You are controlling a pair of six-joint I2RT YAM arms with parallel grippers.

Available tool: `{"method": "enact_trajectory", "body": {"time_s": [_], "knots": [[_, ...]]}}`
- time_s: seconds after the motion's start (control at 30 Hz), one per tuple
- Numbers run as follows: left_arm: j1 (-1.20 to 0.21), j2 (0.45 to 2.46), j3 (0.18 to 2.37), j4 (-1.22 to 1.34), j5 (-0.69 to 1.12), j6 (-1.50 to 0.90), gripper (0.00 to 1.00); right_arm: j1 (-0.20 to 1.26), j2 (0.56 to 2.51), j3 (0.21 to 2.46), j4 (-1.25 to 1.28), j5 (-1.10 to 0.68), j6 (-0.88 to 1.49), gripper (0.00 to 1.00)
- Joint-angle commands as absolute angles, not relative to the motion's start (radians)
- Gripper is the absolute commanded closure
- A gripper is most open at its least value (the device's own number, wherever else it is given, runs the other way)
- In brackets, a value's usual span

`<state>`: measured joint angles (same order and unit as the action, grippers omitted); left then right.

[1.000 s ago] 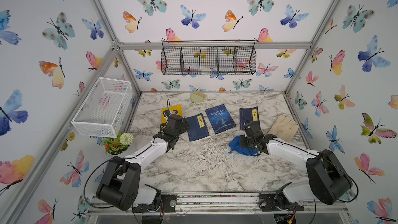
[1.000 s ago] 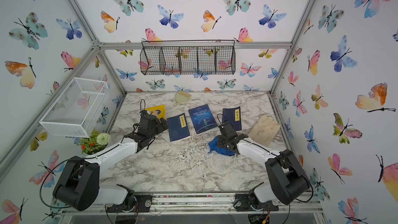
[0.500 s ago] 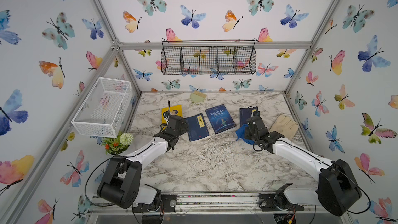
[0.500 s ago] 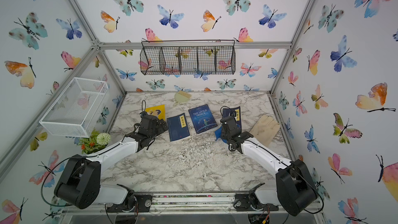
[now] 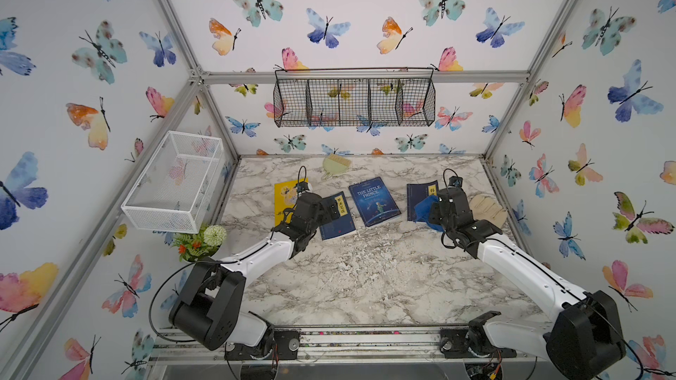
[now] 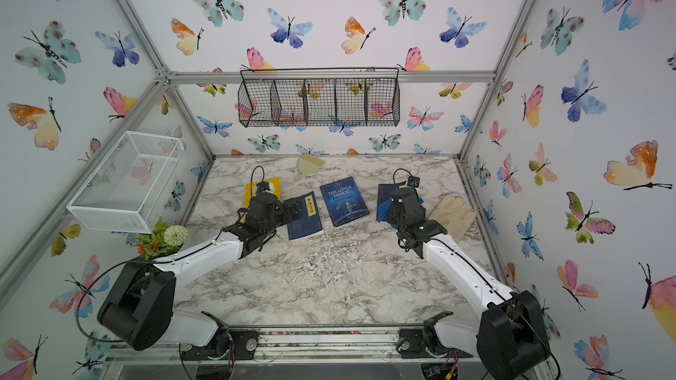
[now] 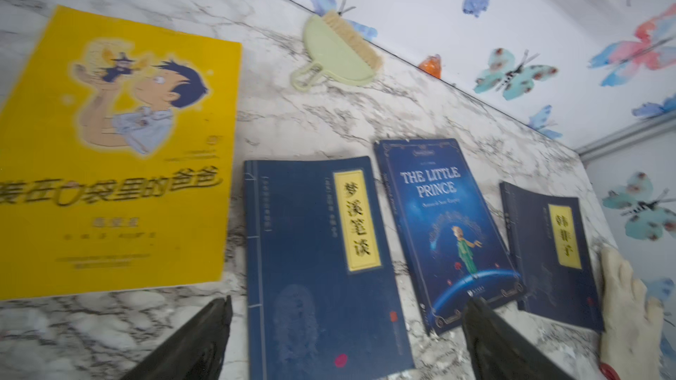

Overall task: Wipe the cover of the book
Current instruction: Adjust the book at the center of the board.

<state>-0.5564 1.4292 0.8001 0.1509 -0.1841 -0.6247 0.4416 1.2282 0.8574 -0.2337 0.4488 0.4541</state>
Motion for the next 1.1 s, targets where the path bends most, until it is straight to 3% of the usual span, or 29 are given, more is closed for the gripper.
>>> {"method": "enact_trajectory", "body": {"time_s": [0.0, 0.13, 0.33, 0.47, 0.6, 0.63, 0.7, 0.77, 1.07], "knots": [[-0.657, 1.454, 0.882, 0.147, -0.246, -0.544, 0.02, 0.432, 1.203, 0.841, -0.172, 0.479, 0.479, 0.95], [-0.755, 1.499, 0.974, 0.097, -0.35, -0.498, 0.02, 0.41, 1.199, 0.841, -0.162, 0.46, 0.475, 0.95], [-0.761, 1.532, 1.038, 0.129, -0.439, -0.549, 0.02, 0.315, 1.208, 0.822, -0.074, 0.235, 0.482, 0.95], [-0.659, 1.558, 1.056, 0.124, -0.241, -0.6, 0.01, 0.246, 1.255, 0.852, -0.079, 0.161, 0.513, 0.94], [-0.566, 1.596, 0.968, 0.39, 0.103, -0.661, 0.02, 0.212, 1.281, 0.864, -0.043, 0.127, 0.467, 0.77], [-0.573, 1.619, 0.986, 0.386, 0.114, -0.662, 0.03, 0.208, 1.283, 0.865, -0.037, 0.12, 0.459, 0.75], [-0.614, 1.69, 1.06, 0.329, 0.128, -0.647, 0.2, 0.201, 1.292, 0.879, -0.048, 0.124, 0.454, 0.74], [-0.667, 1.759, 1.129, 0.294, 0.141, -0.623, 0.25, 0.197, 1.314, 0.903, -0.064, 0.153, 0.455, 0.76], [-0.858, 2.09, 1.467, 0.221, 0.15, -0.543, 0.22, 0.093, 1.416, 0.961, -0.132, 0.126, 0.495, 0.8]]}}
